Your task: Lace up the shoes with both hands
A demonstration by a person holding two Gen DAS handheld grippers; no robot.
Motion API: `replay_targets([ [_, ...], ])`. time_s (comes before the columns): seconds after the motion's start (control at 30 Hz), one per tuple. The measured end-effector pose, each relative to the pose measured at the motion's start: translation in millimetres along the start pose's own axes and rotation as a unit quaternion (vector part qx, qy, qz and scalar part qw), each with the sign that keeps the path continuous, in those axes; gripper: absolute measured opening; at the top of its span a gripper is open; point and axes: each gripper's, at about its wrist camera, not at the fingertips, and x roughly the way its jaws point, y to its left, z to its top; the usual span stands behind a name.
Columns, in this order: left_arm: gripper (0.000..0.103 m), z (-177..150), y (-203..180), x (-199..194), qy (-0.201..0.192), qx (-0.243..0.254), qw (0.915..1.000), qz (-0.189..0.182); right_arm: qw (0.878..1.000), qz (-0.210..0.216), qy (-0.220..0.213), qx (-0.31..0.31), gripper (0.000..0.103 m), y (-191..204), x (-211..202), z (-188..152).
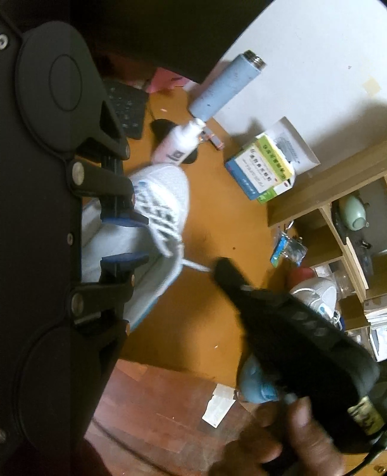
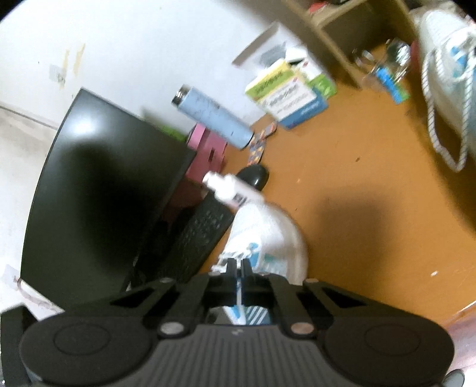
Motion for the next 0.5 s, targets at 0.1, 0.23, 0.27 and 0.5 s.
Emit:
replay_targets([
  [0.1, 0.018, -6.9, -4.9, 1.7, 0.011, 0.002, 0.9999, -0.003, 1.0, -0.008, -0.021, 0.0, 0.002, -4.7, -13.9, 5.2],
  [0.23, 0.02, -10.4, -8.2, 3.9, 0.018, -0.003, 0.9998, -0.001, 0.998, -0.024, -0.057, 0.005, 0.002, -13.6, -38.7, 12.1],
  [0.27, 0.02, -10.3, -8.0, 4.3, 0.019, -0.005, 0.9998, -0.002, 0.997, -0.03, -0.069, 0.01, 0.002, -17.7, -47.3, 14.3],
  [0.5, 0.027, -9.3, -6.8, 5.0, 0.018, -0.014, 0.9997, -0.003, 0.989, -0.065, -0.128, 0.035, 0.002, -41.6, -94.3, 20.5],
])
